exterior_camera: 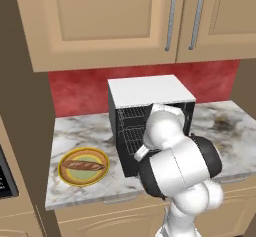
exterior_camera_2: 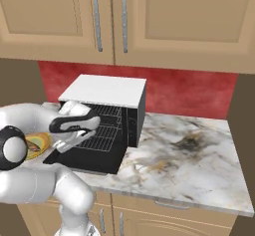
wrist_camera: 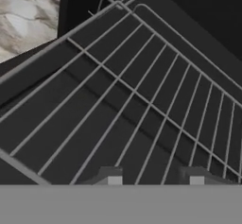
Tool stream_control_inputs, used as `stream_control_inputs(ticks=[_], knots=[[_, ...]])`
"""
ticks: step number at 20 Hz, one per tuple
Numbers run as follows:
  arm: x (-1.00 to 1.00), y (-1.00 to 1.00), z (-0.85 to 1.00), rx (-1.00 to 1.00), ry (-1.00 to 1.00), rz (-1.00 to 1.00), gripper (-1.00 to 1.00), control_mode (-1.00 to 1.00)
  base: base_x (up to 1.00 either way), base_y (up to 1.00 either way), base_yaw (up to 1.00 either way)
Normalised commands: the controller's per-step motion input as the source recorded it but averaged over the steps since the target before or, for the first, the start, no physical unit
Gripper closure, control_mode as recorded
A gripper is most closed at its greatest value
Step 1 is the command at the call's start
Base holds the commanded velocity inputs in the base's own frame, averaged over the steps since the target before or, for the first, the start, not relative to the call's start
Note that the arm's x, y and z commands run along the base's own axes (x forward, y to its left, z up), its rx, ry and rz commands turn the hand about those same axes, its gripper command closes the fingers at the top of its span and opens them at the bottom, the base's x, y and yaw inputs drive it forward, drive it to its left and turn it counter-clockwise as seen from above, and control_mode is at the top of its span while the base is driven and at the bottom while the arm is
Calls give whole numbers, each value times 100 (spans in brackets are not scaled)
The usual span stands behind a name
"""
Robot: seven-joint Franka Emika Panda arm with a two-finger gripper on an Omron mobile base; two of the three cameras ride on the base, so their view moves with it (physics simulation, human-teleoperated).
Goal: Pull the toaster oven rack outwards. Pick up the baguette from the plate and place it on the toaster oven rack. Close the toaster oven door fully and set the temperature to the lowest setting.
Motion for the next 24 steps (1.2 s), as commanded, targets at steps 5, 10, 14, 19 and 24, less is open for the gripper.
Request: stream_control_inputs(ticks=[5, 10, 14, 19, 24], knots=[[-99, 55, 100, 8, 19, 0, -100, -100, 0, 0, 0], [-77, 70, 100, 2, 0, 0, -100, -100, 0, 0, 0], [-34, 69, 100, 1, 0, 0, -100, -100, 0, 0, 0], [0, 66, 100, 2, -5, 0, -100, -100, 0, 0, 0], [0, 47, 100, 6, -9, 0, -100, -100, 0, 0, 0]])
